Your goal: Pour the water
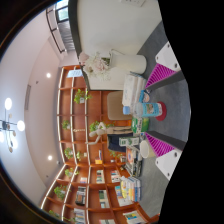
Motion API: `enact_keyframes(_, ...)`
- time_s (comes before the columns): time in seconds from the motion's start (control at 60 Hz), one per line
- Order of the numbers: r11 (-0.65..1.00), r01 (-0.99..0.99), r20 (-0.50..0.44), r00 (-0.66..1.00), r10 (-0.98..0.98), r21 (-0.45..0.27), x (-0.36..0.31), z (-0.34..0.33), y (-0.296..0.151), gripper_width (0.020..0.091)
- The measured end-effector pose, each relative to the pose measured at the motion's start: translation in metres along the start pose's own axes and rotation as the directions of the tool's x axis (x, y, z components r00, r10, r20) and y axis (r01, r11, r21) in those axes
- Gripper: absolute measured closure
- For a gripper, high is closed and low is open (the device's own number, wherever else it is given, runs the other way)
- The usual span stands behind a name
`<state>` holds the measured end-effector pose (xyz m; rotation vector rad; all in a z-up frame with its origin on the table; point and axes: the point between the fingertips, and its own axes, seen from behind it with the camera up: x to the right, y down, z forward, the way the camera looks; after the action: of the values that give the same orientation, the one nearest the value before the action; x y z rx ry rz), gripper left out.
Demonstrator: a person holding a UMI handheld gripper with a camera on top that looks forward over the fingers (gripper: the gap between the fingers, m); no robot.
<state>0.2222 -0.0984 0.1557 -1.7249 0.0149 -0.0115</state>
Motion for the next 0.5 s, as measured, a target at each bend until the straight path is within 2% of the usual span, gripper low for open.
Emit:
enact_keyframes(0.2, 1.000, 0.006, 0.019, 1.000, -0.006, 0.020, -0.011, -0.014, -0.007, 0.0264)
enact_keyframes(0.5, 1.000, 0.016, 0.022, 1.000, -0.017, 0.022, -0.021, 0.000, -0.006, 0.0266)
